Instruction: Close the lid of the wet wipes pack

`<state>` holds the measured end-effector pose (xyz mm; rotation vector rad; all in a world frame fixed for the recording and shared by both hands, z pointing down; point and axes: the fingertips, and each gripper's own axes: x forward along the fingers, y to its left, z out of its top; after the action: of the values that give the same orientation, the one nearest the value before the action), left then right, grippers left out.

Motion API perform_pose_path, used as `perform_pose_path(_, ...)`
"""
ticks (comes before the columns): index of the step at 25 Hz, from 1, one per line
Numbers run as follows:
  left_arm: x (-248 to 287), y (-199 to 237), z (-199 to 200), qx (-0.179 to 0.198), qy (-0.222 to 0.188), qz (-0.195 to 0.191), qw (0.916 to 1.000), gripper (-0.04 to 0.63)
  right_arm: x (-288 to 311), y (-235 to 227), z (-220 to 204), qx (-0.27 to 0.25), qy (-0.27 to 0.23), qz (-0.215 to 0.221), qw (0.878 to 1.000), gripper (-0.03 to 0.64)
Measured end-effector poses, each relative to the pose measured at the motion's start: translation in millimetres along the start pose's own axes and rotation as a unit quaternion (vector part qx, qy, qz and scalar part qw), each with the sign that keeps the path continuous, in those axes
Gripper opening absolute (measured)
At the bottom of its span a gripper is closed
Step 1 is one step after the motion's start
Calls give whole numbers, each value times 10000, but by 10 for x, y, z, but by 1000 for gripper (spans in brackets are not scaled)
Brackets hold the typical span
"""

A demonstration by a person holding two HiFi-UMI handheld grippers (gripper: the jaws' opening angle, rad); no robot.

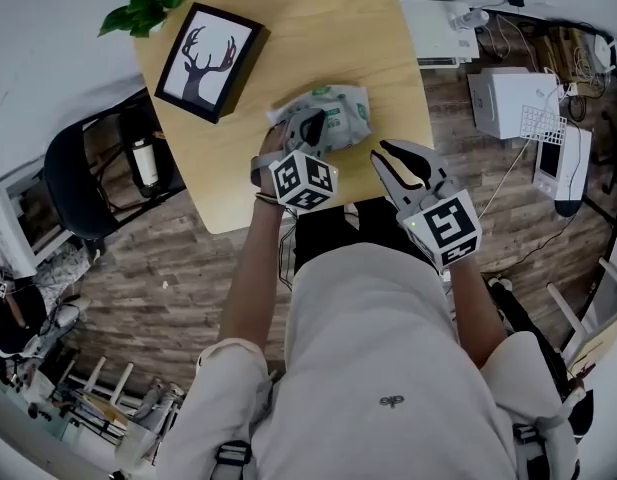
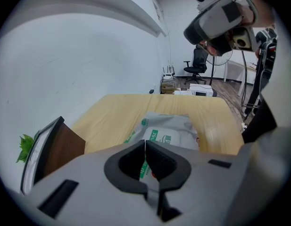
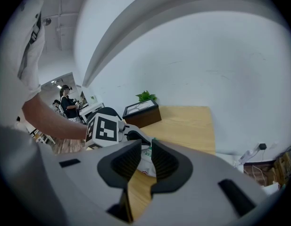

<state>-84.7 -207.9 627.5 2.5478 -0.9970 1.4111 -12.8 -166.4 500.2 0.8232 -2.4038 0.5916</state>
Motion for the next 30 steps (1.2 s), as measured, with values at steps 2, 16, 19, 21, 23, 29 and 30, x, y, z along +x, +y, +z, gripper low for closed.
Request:
perform_pose_path(2,8,9,2,-87,-4,-7,10000,11,11,6,-6,0,20,15,10000,66)
perform_pose_path(16,36,118,2,-1445,-26,-259,9892,8,-47,5,21,-135,-16,82,9999,66)
perform_pose_path(19,-36,104,22,-1422,-21,-54,9898,8,-122,19,45,-239,-77,107,9996,66)
perform_pose_path(21,-109,90,44,-1508,-56,74,9885,8,-179,38,50,-327,-115,148,9993,66)
perform_pose_path(23,-192,66,57,-1539,-39,195,9879,8,-231,71,55,-425,-166,207,9987,66)
perform_pose_path(29,-542,-92,180,-1731,-137,521,9834,8,-447,203,68,-696,-314,393,9963,60)
perform_pose_path(30,-611,-123,205,-1759,-166,568,9826,8,-477,226,75,-733,-352,419,9958,59)
